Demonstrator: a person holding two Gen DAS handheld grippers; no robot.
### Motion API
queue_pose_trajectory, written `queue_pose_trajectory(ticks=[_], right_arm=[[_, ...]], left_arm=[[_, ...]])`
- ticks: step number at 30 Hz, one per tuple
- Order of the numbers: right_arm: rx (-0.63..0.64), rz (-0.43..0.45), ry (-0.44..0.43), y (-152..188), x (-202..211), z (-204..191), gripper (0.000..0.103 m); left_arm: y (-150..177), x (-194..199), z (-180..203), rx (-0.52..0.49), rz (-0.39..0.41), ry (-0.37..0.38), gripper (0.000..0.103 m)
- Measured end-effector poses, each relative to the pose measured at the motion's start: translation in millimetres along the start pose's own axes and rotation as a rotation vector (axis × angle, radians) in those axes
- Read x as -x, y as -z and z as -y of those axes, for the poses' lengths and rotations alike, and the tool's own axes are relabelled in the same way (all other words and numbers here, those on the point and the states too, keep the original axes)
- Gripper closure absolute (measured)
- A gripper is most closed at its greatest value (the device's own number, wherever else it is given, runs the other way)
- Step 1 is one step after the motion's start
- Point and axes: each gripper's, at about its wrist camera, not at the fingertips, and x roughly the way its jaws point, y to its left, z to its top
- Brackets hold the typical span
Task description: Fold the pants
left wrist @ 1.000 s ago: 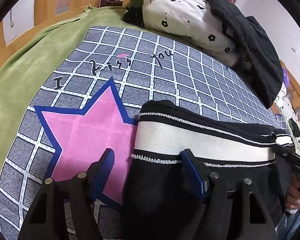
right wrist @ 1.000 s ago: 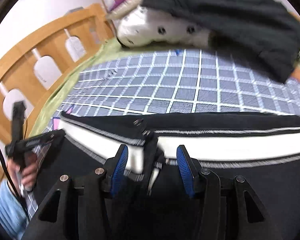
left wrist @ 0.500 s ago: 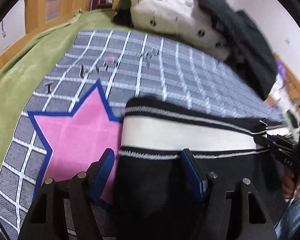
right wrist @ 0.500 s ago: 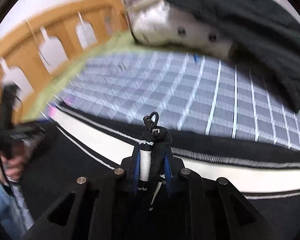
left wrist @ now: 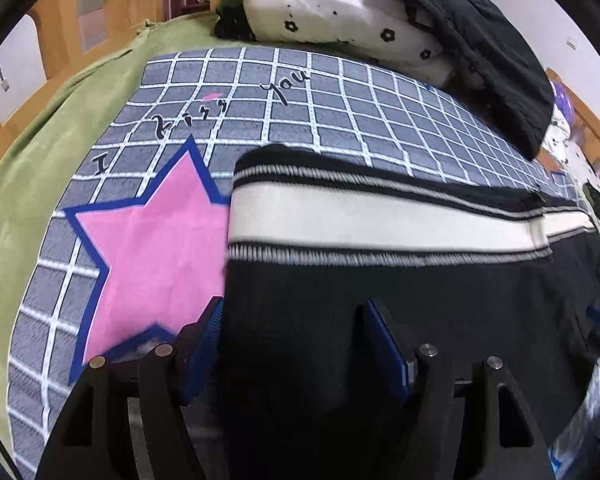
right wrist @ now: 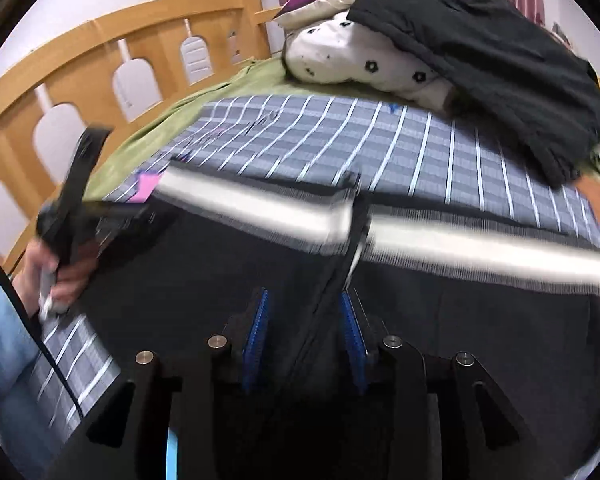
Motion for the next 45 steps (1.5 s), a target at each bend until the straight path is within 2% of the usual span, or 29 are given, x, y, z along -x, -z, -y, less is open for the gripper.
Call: queue_pose_trajectory(ticks=[4, 6, 8, 10, 11, 12, 14, 16, 18, 20, 24, 28, 30, 32, 35, 36, 37, 38, 40, 43, 45], right_arm=[[-0.020, -0.060, -0.015, 54, 0, -11, 0.067], [-0.039, -0.066, -0.003, 69, -6, -13, 0.067], [-0.084, -0.055, -0.022, 68, 3, -15, 0.066], [-0.113, -0.031, -0.074, 63, 11, -15, 0.072], [-0.112, -0.009, -0.067, 61, 14, -17, 0.075], [-0.100, 0.001, -0.053, 60, 14, -18, 0.087], [-0.076, -0.001, -0.025, 59, 9, -21, 0.090], [-0.093, 0.015, -0.040, 57, 16, -21, 0.090], [-0.127, 0.063, -0.096, 56, 32, -16, 0.090], [-0.134, 0.051, -0.133, 58, 38, -15, 0.089], [-0.114, -0.058, -0.095, 76, 7, -15, 0.089], [-0.090, -0.023, -0.092, 67, 25, -15, 0.084], [-0.055, 0.054, -0.055, 57, 42, -18, 0.080], [-0.051, 0.086, -0.051, 51, 45, -20, 0.074], [-0.034, 0.017, -0.026, 53, 18, -21, 0.075], [-0.034, -0.032, 0.009, 58, 2, -20, 0.073], [-0.037, -0.070, 0.006, 65, -12, -18, 0.070], [-0.038, -0.036, 0.002, 70, -11, -18, 0.070], [-0.037, -0.026, 0.006, 65, -1, -18, 0.070], [-0.062, 0.029, 0.005, 57, 15, -9, 0.069], [-0.098, 0.036, -0.002, 54, 18, 2, 0.066]], left_arm=[[23, 16, 5, -0.012, -0.005, -0.024, 0.036], [32, 25, 6, 0.009, -0.008, -0.020, 0.036], [41, 38, 4, 0.032, 0.002, -0.011, 0.036], [51, 52, 0, 0.050, 0.022, -0.005, 0.036], [57, 58, -1, 0.061, 0.030, -0.006, 0.036], [63, 63, -4, 0.079, 0.034, -0.007, 0.036], [74, 68, -11, 0.112, 0.028, 0.002, 0.036], [84, 72, -18, 0.146, 0.021, 0.007, 0.036], [90, 75, -25, 0.173, 0.027, 0.012, 0.036], [94, 76, -31, 0.200, 0.021, 0.022, 0.036], [96, 68, -32, 0.216, -0.006, 0.014, 0.036], [97, 71, -26, 0.185, 0.010, -0.008, 0.036], [98, 69, -26, 0.184, 0.002, -0.010, 0.035], [102, 64, -28, 0.206, -0.021, -0.001, 0.033], [108, 64, -30, 0.229, -0.019, 0.012, 0.031], [109, 64, -28, 0.224, -0.019, 0.016, 0.030], [111, 65, -27, 0.221, -0.018, 0.027, 0.030], [112, 65, -27, 0.223, -0.016, 0.039, 0.030], [112, 62, -26, 0.231, -0.009, 0.081, 0.030], [109, 55, -19, 0.229, 0.014, 0.098, 0.030], [107, 52, -12, 0.224, 0.023, 0.104, 0.041]])
